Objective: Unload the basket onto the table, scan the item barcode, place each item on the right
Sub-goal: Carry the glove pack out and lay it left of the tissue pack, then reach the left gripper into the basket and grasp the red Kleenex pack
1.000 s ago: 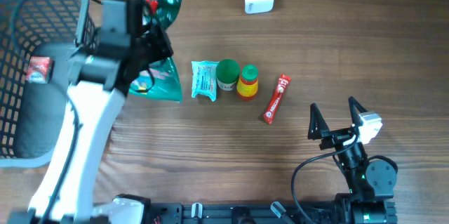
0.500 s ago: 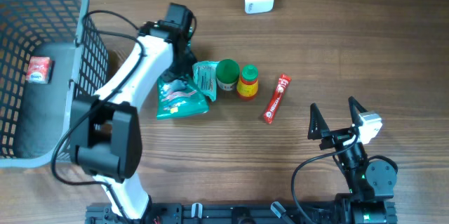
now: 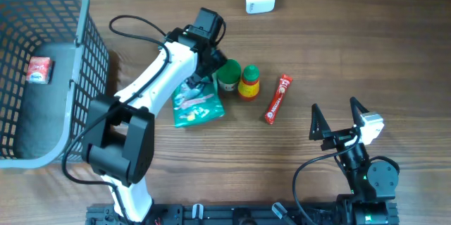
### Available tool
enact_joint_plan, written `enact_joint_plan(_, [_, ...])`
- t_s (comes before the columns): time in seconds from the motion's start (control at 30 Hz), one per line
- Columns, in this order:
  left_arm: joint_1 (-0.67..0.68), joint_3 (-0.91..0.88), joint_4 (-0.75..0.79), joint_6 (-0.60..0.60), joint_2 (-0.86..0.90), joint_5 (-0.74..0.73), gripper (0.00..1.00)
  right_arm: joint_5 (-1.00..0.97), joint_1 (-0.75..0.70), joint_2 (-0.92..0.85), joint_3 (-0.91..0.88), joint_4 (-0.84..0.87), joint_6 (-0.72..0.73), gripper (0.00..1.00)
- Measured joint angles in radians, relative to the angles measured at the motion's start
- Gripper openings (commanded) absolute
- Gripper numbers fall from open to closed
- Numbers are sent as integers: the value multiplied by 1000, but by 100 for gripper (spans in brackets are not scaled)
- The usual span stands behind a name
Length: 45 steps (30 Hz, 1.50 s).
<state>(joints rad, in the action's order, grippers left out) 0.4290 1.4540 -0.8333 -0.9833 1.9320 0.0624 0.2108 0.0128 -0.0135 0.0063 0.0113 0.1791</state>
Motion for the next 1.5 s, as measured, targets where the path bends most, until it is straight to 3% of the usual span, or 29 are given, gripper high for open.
enact_joint_plan(0.17, [8,0,-31,1,-37,11,100,0,0,0,0,0,0,100])
enact_joint_plan(0.3, [8,48,-24,40,-183,74,100,0,0,0,0,0,0,100])
enact_joint_plan(0.43, [8,91,88,131,-361,147,100,0,0,0,0,0,0,100])
enact_joint_plan(0.6, [8,100,140,243,-467,271,100,0,0,0,0,0,0,100])
enact_joint_plan(0.73, [-8,110,154,291,-515,456,100,0,0,0,0,0,0,100])
enact_joint_plan(0.83, [-117,149,157,298,-597,555,100,0,0,0,0,0,0,100])
enact_joint_plan(0.93, [-282,169,72,263,-661,562,100,0,0,0,0,0,0,100])
enact_joint_plan(1.1, [-620,172,-84,179,-656,431,100,0,0,0,0,0,0,100])
enact_joint_plan(1.2, [-777,172,-140,159,-599,341,88,-2,0,0,0,0,0,100])
enact_joint_plan(1.3, [-869,172,-176,148,-522,305,84,-2,0,0,0,0,0,100])
enact_joint_plan(1.5, [-930,123,-146,140,-357,279,84,-2,0,0,0,0,0,100])
